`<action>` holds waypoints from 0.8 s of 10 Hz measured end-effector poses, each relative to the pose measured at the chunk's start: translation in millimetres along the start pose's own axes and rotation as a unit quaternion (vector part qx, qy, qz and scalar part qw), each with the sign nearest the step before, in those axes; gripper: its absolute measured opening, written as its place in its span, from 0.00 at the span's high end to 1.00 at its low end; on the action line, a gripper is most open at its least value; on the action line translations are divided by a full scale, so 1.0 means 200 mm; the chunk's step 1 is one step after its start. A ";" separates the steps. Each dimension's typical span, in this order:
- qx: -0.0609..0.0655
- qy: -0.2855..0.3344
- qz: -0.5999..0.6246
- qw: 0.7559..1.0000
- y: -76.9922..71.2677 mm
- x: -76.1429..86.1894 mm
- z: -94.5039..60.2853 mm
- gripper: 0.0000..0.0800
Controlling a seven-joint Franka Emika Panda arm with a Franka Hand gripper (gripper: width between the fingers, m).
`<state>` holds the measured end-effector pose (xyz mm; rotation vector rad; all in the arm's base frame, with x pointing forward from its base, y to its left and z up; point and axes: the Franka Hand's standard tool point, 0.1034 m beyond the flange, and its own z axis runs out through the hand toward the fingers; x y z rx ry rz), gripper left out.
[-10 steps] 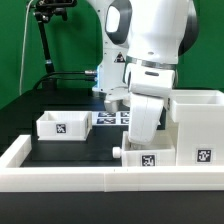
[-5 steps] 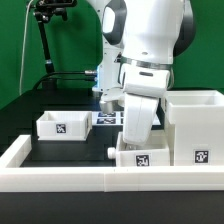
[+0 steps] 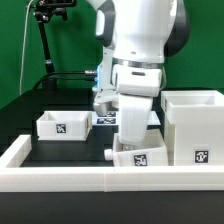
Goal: Assemble drawer
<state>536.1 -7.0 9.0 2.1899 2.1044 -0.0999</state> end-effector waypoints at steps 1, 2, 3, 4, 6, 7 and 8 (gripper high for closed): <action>0.000 0.000 0.003 1.000 0.00 0.00 0.00 0.94; -0.001 0.000 0.011 1.000 0.00 0.01 0.00 0.94; 0.000 0.000 0.015 1.000 0.00 0.00 0.00 0.94; 0.001 0.000 0.014 1.000 0.00 0.00 0.00 0.94; 0.001 -0.001 0.006 1.000 0.00 0.00 0.00 0.94; 0.000 -0.003 -0.005 1.000 -0.01 0.02 0.00 0.94; 0.000 -0.005 -0.009 1.000 -0.01 0.03 0.00 0.94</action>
Offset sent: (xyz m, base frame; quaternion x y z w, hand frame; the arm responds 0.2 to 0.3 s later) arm 0.0000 0.0000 0.0000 0.0000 0.0000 0.0000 1.0000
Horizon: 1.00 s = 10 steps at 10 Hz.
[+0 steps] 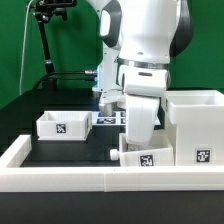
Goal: Assemble drawer
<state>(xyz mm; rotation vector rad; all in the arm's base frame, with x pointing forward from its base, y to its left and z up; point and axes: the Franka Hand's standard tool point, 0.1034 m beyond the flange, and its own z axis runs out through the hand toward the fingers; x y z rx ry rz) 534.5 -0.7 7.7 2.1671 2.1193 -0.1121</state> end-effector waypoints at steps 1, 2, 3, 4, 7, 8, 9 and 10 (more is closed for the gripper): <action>0.000 -0.001 0.000 1.000 0.00 0.00 0.00 0.94; 0.000 -0.001 0.003 1.000 0.00 -0.01 0.00 0.94; 0.000 -0.001 0.004 1.000 0.00 -0.01 0.00 0.94; 0.000 -0.001 0.004 1.000 0.00 -0.01 0.00 0.94; 0.001 -0.006 0.033 0.999 -0.01 0.02 0.00 0.94; 0.001 -0.019 0.047 0.999 -0.01 0.03 -0.01 0.94; -0.006 -0.031 0.057 0.998 0.00 0.03 -0.03 0.94; -0.009 -0.037 0.058 0.998 0.00 0.02 -0.04 0.94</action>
Offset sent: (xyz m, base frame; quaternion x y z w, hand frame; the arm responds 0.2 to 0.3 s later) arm 0.0000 0.0000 0.0000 0.0000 0.0000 0.0000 1.0000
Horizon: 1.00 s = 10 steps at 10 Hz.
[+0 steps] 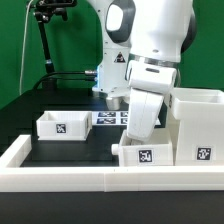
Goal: Assemble drawer
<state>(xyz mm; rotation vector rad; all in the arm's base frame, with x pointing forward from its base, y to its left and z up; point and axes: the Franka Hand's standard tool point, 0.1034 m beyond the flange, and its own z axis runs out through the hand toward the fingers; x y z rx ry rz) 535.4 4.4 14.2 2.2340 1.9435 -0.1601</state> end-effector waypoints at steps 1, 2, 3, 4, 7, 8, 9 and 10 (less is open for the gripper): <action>0.000 -0.001 -0.004 1.000 0.00 0.00 0.00 0.94; 0.001 -0.001 -0.017 1.000 0.00 -0.01 0.01 0.94; 0.002 -0.002 -0.038 0.999 0.00 -0.01 0.01 0.94; 0.003 -0.004 -0.050 0.999 -0.01 -0.02 0.01 0.94; 0.005 -0.004 -0.047 0.999 -0.01 -0.03 0.02 0.94; 0.005 -0.004 -0.046 0.999 -0.01 -0.03 0.02 0.94; 0.005 -0.005 -0.056 0.998 -0.01 -0.03 0.02 0.94; 0.009 -0.007 -0.064 0.998 -0.02 -0.03 0.03 0.94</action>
Offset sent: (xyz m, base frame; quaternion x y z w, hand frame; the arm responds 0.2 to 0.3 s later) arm -0.0028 -0.0046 0.0026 -0.0035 -0.0331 -0.1608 0.9864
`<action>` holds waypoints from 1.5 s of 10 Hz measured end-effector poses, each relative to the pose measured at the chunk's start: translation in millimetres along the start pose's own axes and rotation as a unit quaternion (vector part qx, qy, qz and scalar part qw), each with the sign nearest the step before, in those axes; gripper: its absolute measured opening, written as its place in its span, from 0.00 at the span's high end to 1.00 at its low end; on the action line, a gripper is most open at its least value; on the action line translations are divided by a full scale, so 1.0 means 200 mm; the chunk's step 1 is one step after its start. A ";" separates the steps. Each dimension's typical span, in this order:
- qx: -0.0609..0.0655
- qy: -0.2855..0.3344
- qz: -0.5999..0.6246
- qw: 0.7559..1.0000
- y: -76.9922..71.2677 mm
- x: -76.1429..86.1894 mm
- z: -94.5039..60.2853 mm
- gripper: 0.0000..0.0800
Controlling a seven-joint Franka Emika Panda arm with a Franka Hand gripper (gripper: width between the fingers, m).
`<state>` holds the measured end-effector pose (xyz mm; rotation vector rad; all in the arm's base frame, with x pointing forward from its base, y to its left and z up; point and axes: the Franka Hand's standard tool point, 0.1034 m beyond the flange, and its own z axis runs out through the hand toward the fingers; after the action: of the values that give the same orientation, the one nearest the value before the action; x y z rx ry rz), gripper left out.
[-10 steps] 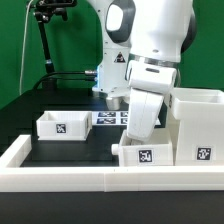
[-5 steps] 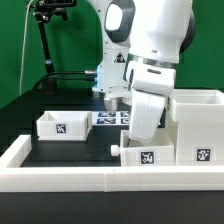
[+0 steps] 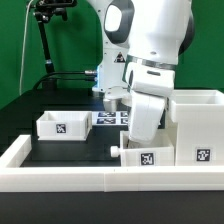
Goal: Assemble drawer
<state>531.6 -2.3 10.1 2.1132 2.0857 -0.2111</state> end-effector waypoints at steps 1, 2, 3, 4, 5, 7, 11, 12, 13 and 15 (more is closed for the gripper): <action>0.001 -0.001 -0.003 1.000 0.00 0.00 0.00 0.94; 0.000 -0.001 -0.004 1.000 0.00 0.00 0.00 0.94; -0.001 -0.001 -0.003 1.000 0.00 0.00 0.00 0.94; 0.000 -0.001 -0.002 1.000 0.00 0.00 0.00 0.94; 0.000 -0.001 -0.002 1.000 0.00 0.00 0.00 0.94; 0.000 -0.001 -0.002 1.000 0.00 -0.01 0.00 0.94; -0.002 0.000 -0.002 1.000 0.01 -0.01 -0.02 0.53; 0.010 -0.007 -0.010 1.000 0.00 -0.03 -0.01 0.31; 0.018 -0.012 -0.012 1.000 -0.01 -0.05 -0.01 0.31; 0.024 -0.015 -0.015 0.999 -0.01 -0.05 -0.02 0.19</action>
Offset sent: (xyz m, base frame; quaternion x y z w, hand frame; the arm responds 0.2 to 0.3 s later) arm 0.0000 0.0000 0.0000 0.0000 0.0000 0.0000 1.0000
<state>529.2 -12.2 16.1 2.0927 2.1173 -0.2964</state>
